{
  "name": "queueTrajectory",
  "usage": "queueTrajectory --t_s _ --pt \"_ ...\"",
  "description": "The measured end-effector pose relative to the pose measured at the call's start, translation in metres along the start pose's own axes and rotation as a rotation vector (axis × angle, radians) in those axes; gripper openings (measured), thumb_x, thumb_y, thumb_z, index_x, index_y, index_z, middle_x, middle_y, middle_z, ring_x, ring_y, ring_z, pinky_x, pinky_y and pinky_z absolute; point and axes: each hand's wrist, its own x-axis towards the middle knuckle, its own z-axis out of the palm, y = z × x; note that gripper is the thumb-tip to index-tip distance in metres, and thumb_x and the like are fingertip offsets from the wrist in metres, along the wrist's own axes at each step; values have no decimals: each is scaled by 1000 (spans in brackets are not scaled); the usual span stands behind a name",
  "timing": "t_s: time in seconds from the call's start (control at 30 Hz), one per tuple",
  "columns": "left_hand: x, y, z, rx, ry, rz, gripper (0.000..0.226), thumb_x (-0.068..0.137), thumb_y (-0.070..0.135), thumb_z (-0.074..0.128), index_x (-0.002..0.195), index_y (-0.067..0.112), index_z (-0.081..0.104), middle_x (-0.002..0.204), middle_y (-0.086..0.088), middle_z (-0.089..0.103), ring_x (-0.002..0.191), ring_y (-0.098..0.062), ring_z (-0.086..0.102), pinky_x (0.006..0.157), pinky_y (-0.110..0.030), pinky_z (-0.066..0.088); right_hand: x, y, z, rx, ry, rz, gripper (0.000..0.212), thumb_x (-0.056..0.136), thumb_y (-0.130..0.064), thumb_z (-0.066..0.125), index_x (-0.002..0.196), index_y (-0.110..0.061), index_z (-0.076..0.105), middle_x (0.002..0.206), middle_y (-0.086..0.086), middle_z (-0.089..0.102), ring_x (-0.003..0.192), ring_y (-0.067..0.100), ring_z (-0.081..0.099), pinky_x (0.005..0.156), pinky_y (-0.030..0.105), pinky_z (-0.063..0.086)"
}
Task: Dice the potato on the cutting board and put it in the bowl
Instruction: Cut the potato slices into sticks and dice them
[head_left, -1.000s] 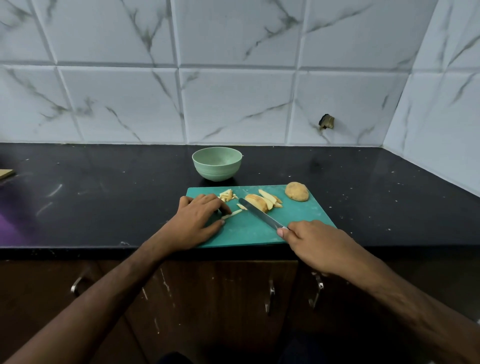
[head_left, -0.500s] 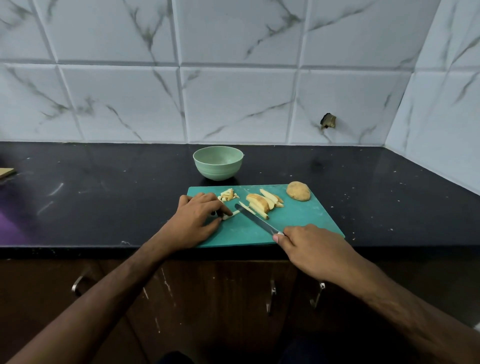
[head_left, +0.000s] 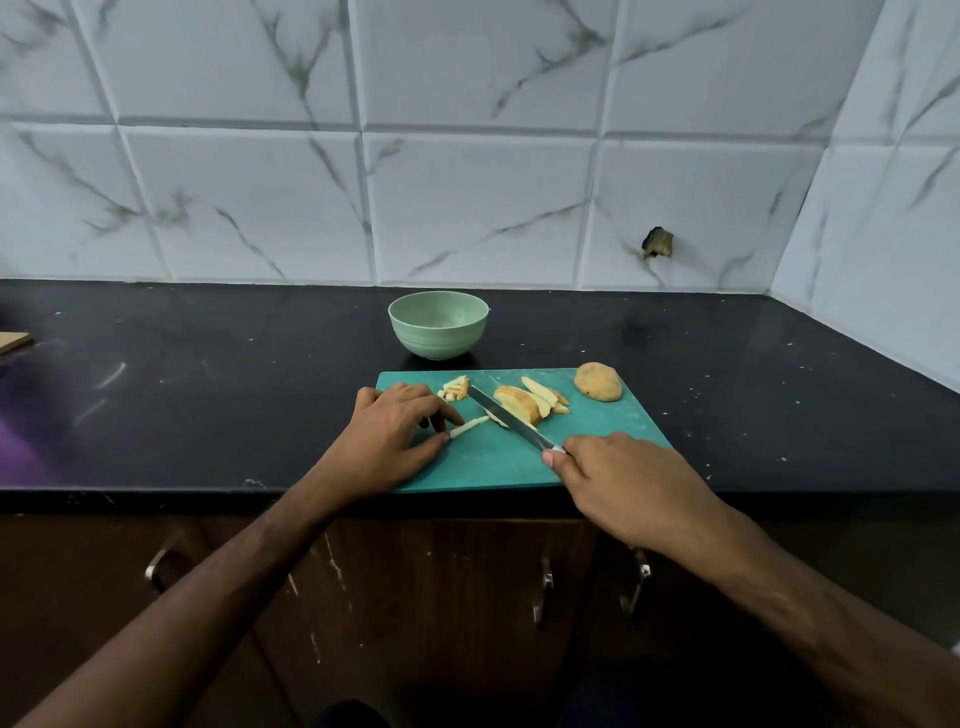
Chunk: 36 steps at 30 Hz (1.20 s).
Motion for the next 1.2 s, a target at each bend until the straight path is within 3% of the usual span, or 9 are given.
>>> queueTrajectory --t_s 0.33,0.63,0.93,1.2 --pt "0 1 0 -20 -7 -13 19 96 35 61 113 42 67 104 21 57 103 1 48 95 -37 32 -3 -8 20 -28 -31 -26 37 108 -53 25 95 -29 50 78 -8 54 69 7 53 58 28 38" --pt "-2 0 1 0 75 -30 13 93 46 64 105 41 66 97 20 58 96 3 49 87 -34 28 -3 -3 3 -2 -33 -30 41 107 -55 25 82 -31 46 75 -7 54 67 10 53 59 28 36" --pt "-2 2 -1 -4 59 -45 11 92 43 65 102 40 70 98 20 59 96 0 49 89 -36 32 1 -10 19 -1 -59 -42 40 108 -53 26 97 -27 55 78 -8 55 68 8 53 60 29 39" --pt "-4 1 -1 -14 123 -62 13 90 48 67 99 38 66 93 20 59 93 -1 54 89 -36 33 -3 -9 0 16 -30 -35 40 108 -54 26 78 -32 41 75 -6 54 66 9 52 56 27 32"
